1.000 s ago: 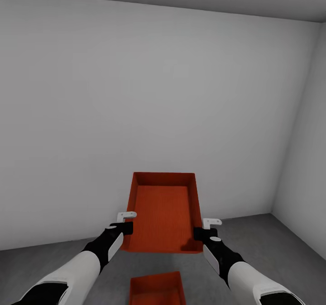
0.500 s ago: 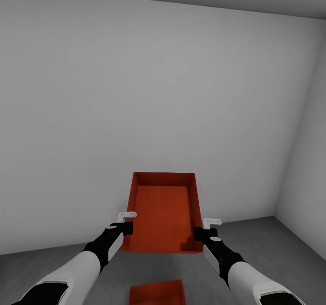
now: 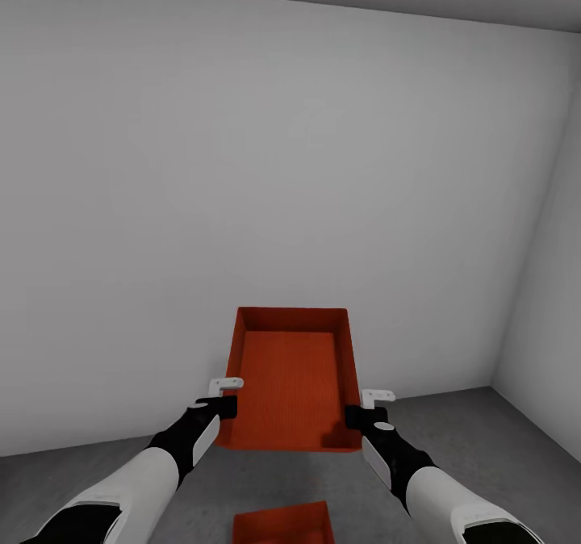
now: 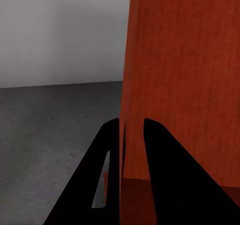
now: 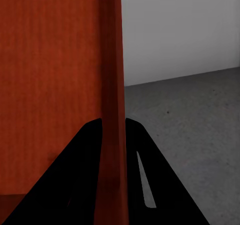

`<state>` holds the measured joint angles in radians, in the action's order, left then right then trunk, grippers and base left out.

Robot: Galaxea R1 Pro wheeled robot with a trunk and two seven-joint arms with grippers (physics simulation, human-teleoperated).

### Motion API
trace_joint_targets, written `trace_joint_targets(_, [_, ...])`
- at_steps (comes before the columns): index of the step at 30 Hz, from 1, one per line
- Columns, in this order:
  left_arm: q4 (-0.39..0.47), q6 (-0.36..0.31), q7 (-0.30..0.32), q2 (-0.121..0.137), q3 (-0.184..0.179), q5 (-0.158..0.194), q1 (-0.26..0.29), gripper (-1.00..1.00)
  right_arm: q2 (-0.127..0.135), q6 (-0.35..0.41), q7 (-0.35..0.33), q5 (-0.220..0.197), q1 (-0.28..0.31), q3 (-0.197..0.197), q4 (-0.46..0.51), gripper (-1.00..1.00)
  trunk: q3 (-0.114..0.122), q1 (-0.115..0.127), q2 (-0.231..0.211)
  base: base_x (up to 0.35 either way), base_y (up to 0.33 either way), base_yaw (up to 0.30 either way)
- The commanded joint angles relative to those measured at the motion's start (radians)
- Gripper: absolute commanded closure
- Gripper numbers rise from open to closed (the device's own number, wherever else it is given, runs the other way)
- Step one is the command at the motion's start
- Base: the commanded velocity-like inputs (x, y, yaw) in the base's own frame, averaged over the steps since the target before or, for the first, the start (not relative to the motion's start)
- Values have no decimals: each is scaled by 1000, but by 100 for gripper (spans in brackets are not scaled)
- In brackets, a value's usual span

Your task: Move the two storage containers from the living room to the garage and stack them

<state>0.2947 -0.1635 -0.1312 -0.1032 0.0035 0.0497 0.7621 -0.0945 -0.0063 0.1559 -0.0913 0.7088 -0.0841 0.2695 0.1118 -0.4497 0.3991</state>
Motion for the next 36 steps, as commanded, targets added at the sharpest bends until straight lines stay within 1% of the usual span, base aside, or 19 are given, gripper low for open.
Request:
trace_joint_targets(1, [19,33,-10,8,23,-18,0,100,4,-1,8,-12,0,12,-3,100,-1,0,1,0,0,0])
trace_joint_targets(10, [18,33,-11,8,23,-18,0,100,5,7,7,-12,0,13,-2,100,-4,0,1,0,0,0])
trace_joint_targets(36, [17,33,-10,7,23,-18,0,100,5,9,8,-12,0,15,-3,100,-45,0,1,0,0,0])
